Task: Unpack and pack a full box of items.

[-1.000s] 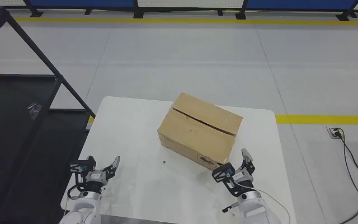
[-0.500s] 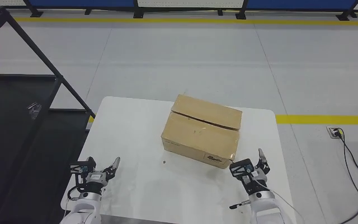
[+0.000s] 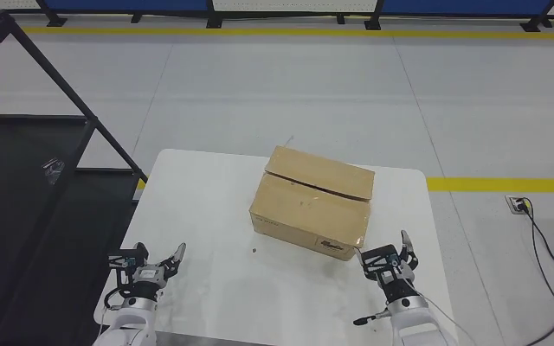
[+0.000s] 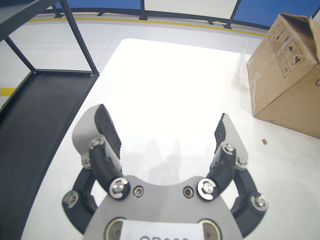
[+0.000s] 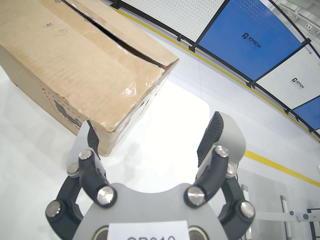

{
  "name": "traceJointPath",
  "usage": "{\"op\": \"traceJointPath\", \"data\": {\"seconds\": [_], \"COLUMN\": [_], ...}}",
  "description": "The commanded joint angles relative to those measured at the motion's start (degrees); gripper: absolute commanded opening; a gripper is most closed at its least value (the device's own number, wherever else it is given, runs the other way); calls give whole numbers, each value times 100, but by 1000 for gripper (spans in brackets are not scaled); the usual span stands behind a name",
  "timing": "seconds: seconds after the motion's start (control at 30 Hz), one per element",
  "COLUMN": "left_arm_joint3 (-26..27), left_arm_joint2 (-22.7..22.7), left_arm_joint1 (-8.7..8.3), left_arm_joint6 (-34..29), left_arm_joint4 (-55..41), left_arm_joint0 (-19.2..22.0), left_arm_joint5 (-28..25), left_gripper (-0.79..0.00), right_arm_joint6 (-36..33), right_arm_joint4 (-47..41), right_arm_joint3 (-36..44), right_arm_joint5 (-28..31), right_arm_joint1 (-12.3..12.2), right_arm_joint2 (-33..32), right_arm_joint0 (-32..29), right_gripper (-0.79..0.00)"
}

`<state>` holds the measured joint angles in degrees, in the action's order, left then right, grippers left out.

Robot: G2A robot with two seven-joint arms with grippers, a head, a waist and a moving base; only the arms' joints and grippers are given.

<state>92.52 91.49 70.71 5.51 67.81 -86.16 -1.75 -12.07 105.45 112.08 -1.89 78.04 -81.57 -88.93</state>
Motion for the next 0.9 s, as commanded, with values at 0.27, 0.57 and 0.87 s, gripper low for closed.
{"op": "traceJointPath", "data": {"seconds": [0.27,0.57,0.87], "left_arm_joint3": [12,169,191], "left_arm_joint2": [5,-21,4], "left_arm_joint1": [-1,10,3], "left_arm_joint6": [24,-149,-346], "left_arm_joint4": [-9,-463,-477], "left_arm_joint0": [-12,127,174], "left_arm_joint5": [-154,-543,-569], "left_gripper": [0,0,0], "right_arm_joint6": [-25,-303,-393], "right_arm_joint4": [-1050,-3272,-3350], "right_arm_joint3": [-9,-112,-125], "right_arm_joint5": [510,1395,1367], "right_arm_joint1": [-4,-39,-40], "right_arm_joint2": [-208,-824,-857], "right_arm_joint0": [70,236,255], "right_gripper": [0,0,0]}}
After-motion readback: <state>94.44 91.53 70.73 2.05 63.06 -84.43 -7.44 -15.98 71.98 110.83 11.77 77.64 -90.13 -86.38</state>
